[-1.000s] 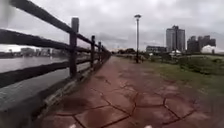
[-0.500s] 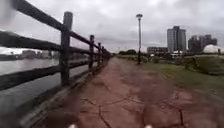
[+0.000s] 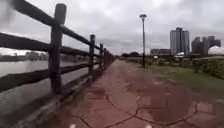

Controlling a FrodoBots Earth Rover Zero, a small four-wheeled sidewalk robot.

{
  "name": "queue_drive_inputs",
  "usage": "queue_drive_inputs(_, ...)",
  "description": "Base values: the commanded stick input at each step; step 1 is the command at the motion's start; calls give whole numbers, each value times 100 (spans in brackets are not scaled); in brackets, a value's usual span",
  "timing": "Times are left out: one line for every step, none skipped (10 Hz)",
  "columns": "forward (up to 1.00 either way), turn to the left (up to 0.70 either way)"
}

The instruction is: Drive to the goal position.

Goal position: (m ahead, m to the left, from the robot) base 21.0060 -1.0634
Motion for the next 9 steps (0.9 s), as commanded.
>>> queue_drive_inputs(85, -33)
queue_drive_inputs(85, -33)
queue_drive_inputs(85, -33)
queue_drive_inputs(85, -33)
queue_drive_inputs(85, -33)
queue_drive_inputs(85, -32)
queue_drive_inputs(85, -21)
queue_drive_inputs(85, -10)
queue_drive_inputs(85, -3)
